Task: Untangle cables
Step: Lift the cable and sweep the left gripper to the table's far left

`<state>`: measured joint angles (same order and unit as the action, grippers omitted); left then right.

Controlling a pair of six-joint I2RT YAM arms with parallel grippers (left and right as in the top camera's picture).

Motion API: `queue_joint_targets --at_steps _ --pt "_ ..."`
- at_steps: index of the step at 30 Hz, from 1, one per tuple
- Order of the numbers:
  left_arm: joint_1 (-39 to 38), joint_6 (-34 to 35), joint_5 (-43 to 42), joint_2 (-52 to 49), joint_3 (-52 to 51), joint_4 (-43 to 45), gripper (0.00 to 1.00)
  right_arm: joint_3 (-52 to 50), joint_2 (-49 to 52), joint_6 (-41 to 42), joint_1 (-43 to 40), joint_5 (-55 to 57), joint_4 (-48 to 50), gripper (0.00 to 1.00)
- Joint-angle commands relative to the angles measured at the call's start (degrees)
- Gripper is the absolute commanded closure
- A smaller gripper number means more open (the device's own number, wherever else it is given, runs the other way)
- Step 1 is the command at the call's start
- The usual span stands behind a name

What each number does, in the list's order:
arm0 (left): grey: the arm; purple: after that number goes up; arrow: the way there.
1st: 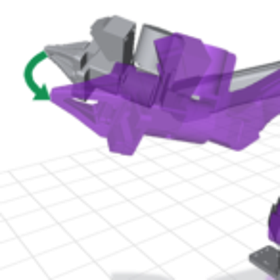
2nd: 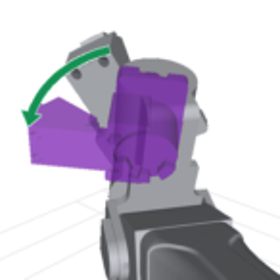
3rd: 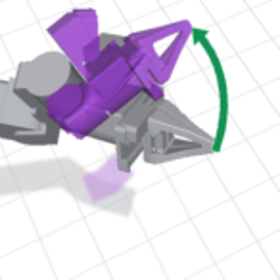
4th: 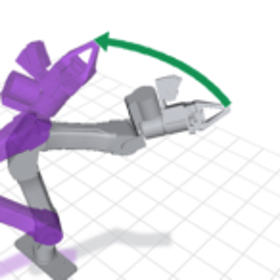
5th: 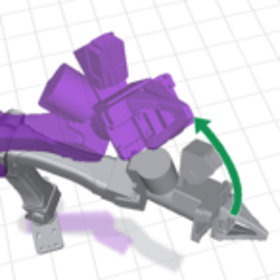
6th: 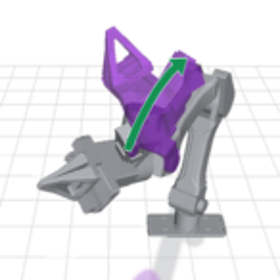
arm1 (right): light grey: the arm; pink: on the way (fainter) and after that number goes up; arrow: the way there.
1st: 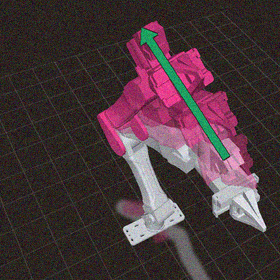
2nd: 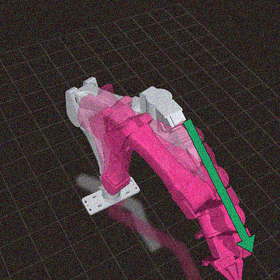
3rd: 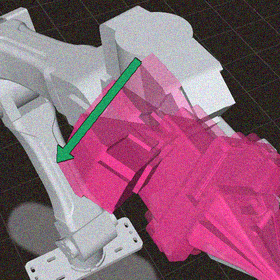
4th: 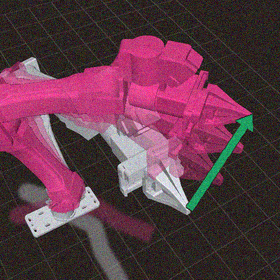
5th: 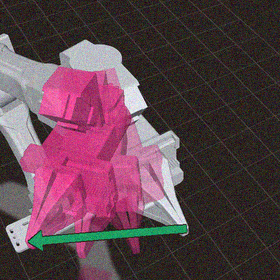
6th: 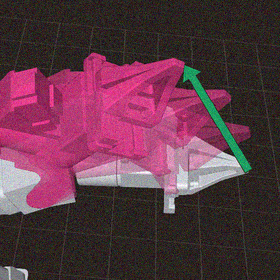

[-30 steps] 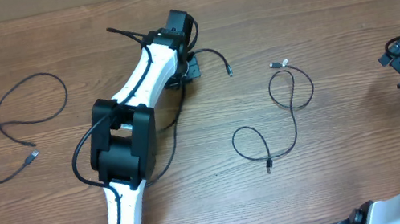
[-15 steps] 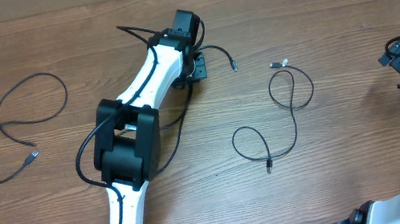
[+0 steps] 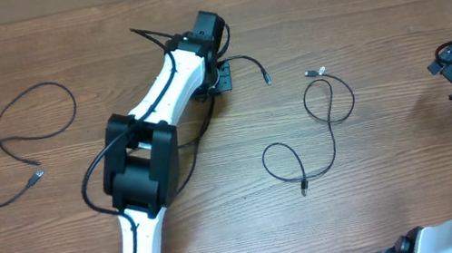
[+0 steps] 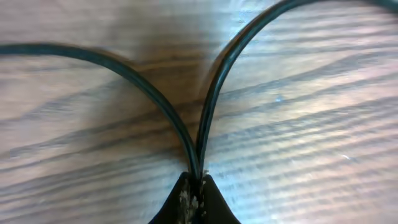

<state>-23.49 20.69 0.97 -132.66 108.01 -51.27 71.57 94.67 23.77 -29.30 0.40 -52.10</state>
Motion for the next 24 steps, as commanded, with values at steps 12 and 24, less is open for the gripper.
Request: queue_joint_targets --at_steps 12,24 --pt "2.7 -14.4 33.6 17.2 2.1 -0.7 0.96 -0.1 -0.3 0.0 -0.1 0.4 0.3 0.00" --pt "13.4 -20.7 48.2 18.4 2.1 -0.6 0.96 -0.1 -0.3 0.0 -0.1 0.4 0.3 0.00"
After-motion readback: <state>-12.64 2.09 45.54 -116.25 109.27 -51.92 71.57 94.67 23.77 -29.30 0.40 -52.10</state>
